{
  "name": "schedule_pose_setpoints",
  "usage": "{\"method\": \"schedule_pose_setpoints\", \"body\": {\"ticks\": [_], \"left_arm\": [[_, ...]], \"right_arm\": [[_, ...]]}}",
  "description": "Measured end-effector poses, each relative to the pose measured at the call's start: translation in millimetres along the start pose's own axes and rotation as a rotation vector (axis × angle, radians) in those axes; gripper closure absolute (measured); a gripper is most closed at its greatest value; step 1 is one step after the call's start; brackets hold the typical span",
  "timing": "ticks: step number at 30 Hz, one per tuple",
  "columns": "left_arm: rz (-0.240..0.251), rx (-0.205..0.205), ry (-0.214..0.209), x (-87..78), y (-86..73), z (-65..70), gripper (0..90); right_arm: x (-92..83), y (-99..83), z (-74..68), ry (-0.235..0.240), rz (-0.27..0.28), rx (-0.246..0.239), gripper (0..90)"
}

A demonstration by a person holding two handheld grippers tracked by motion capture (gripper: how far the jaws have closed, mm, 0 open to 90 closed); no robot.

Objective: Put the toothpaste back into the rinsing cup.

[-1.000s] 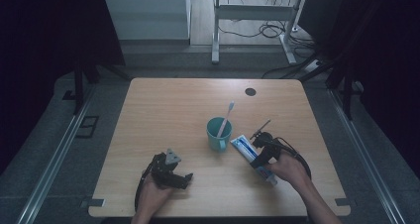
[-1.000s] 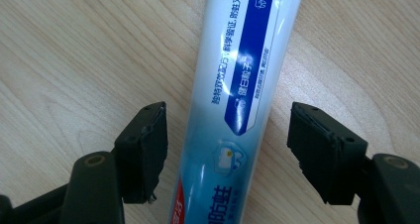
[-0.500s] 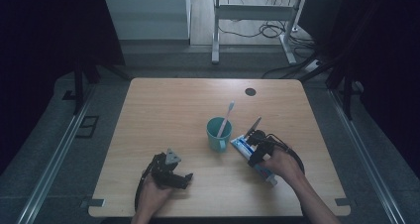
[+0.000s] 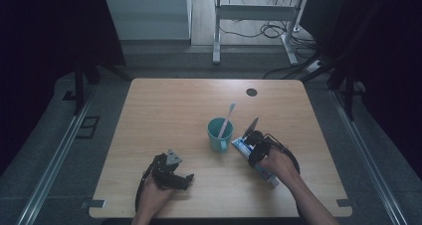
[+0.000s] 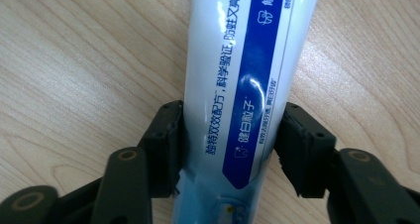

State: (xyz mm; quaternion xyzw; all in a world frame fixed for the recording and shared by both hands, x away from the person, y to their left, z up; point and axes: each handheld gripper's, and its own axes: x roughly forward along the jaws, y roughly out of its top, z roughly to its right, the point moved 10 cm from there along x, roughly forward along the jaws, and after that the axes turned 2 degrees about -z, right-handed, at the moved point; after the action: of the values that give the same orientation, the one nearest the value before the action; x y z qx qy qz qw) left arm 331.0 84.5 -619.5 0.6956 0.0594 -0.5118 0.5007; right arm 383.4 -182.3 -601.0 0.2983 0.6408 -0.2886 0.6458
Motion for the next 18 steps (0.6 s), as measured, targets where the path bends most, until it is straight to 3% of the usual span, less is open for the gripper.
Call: {"method": "schedule_pose_setpoints", "body": {"ticks": [6, 12, 18], "left_arm": [[0.000, 0.001, 0.000, 0.0, 0.0, 0.0, 0.7], [0.000, 0.001, 0.000, 0.0, 0.0, 0.0, 0.8], [0.000, 0.000, 0.000, 0.0, 0.0, 0.0, 0.8]], "right_arm": [[-6.5, -1.3, 2.4, 0.043, 0.024, -0.002, 65.0], [-9.5, -5.1, 4.6, 0.082, 0.046, 0.002, 69.2], [-11.7, -9.2, 4.3, 0.085, 0.080, -0.014, 69.8]]}}
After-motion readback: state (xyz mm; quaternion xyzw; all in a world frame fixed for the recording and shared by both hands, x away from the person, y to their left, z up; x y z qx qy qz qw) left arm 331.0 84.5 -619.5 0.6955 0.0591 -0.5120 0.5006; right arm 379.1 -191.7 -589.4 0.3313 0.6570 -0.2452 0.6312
